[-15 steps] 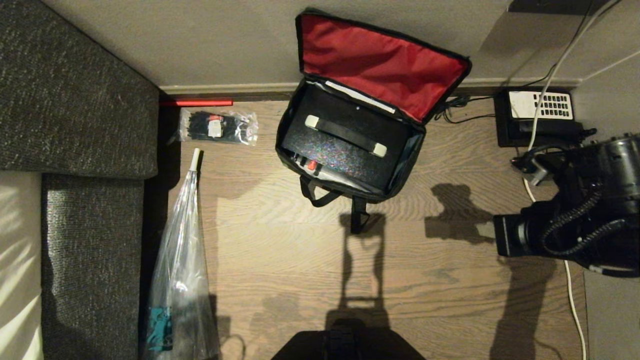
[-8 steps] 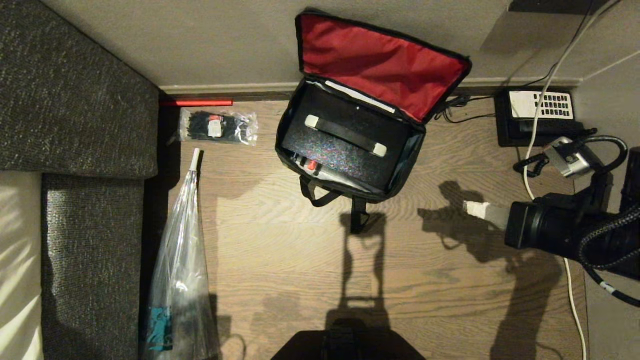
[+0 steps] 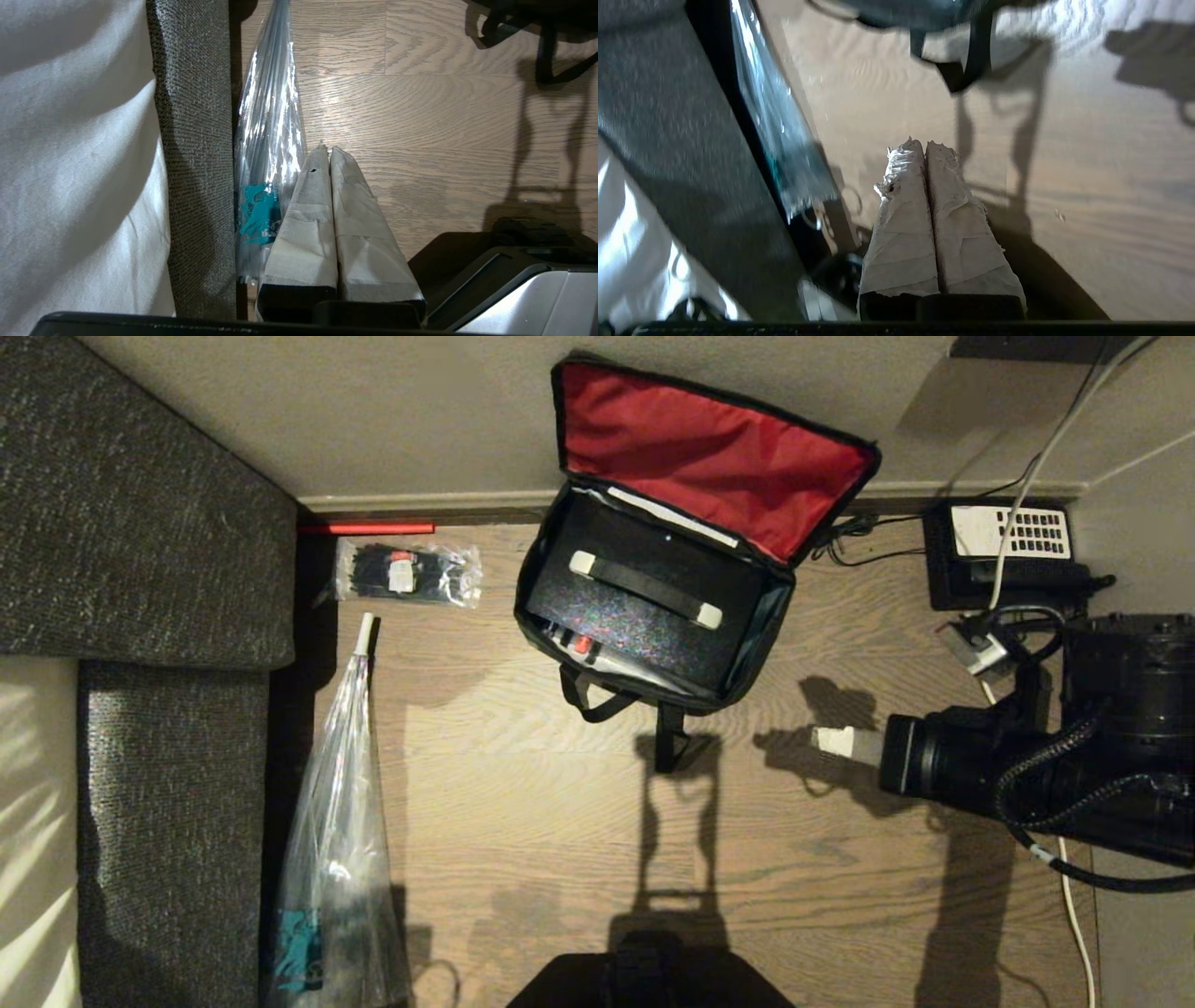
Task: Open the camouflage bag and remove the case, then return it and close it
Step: Grip the handle
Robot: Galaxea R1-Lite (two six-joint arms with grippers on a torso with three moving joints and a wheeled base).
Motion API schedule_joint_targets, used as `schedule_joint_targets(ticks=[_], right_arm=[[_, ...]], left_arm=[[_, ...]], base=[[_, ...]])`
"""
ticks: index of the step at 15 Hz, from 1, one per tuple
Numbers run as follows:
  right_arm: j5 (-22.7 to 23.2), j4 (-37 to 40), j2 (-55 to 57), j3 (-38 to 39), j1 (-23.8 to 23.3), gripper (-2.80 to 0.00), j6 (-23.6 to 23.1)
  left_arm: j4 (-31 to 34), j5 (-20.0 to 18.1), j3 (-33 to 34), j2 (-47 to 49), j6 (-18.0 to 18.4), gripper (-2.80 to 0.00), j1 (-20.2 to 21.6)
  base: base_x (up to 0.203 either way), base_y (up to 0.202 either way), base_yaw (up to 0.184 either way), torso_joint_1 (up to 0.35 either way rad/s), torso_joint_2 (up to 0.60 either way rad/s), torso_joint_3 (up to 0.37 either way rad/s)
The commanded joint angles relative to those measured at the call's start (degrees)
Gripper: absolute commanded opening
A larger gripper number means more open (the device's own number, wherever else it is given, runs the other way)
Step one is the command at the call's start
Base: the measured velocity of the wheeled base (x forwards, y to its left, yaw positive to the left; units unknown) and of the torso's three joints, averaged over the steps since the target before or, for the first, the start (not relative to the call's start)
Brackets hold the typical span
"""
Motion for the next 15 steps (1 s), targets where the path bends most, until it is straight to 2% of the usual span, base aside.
schedule_joint_targets(ticks=[1,6,9,11,15], right_arm=[[-1.59,-0.44,5.69,-3.83,0.29,0.00,0.44],[-6.67,-1.18,15.39,-11.68,1.22,0.00,-0.23],[-12.23,-3.90,21.32,-15.45,1.22,0.00,0.41],[-13.77,-5.57,23.63,-18.73,1.22,0.00,4.54],[-13.79,-5.69,27.88,-23.22,1.30,0.00,12.01]], left_arm=[[-0.01,0.01,0.18,-0.03,0.07,-2.80,0.02],[-0.01,0.01,0.18,-0.11,0.07,-2.80,0.02],[-0.01,0.01,0.18,-0.11,0.07,-2.80,0.02],[-0.01,0.01,0.18,-0.11,0.06,-2.80,0.02],[-0.01,0.01,0.18,-0.11,0.07,-2.80,0.02]], base=[[0.000,0.000,0.000,0.000,0.00,0.000],[0.000,0.000,0.000,0.000,0.00,0.000],[0.000,0.000,0.000,0.000,0.00,0.000],[0.000,0.000,0.000,0.000,0.00,0.000],[0.000,0.000,0.000,0.000,0.00,0.000]])
